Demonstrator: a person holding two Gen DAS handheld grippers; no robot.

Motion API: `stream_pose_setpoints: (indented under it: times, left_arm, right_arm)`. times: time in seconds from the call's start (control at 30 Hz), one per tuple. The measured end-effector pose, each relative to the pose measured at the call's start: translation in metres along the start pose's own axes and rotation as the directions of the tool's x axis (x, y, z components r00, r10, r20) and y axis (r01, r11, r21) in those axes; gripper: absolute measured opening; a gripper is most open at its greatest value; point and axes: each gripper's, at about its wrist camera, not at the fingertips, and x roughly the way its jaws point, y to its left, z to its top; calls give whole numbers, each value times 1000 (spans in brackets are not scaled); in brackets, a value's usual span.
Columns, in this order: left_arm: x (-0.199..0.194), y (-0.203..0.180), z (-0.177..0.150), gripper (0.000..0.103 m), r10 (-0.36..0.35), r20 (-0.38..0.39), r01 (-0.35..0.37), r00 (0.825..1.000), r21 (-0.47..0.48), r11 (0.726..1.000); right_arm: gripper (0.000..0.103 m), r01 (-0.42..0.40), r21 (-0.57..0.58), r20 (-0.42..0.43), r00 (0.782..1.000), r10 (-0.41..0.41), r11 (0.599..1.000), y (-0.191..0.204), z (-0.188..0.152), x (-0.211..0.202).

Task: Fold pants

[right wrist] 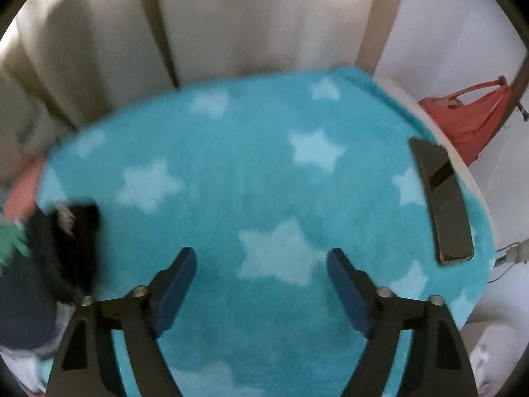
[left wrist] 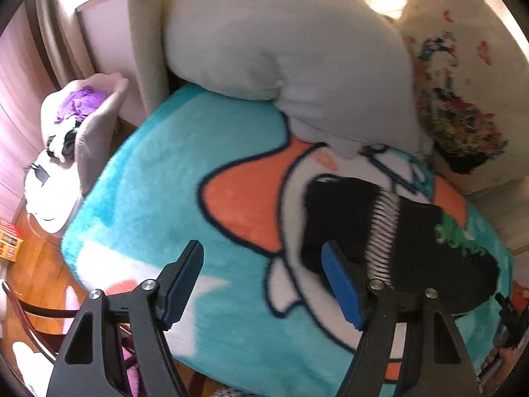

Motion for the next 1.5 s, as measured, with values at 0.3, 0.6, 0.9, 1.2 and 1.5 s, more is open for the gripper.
stream_pose_setpoints:
  times: [0.3, 0.6, 0.9, 1.2, 1.5]
  left_arm:
    - [37, -31, -3, 73, -182, -167, 162, 969, -125, 979]
    - [69, -67, 1, 52, -198, -286, 186, 938, -69, 980]
    - [78, -67, 0, 19, -269, -327, 240, 906, -126, 963]
    - [76, -73, 6, 5, -300, -308, 269, 903, -140, 953]
    - [55, -75, 32, 5, -393, -260, 358, 882, -172, 918]
  right_arm:
    - [84, -526, 172, -142, 823, 549, 833, 26, -13, -13]
    - [70, -654, 203, -228, 692, 685, 729, 68, -29, -6]
    - [45, -658, 266, -239, 664, 709, 705, 71, -34, -1]
    - [10, -543, 210, -287, 761, 582, 813, 89, -37, 9]
    - [4, -575, 135, -178, 787, 590, 807, 87, -12, -27]
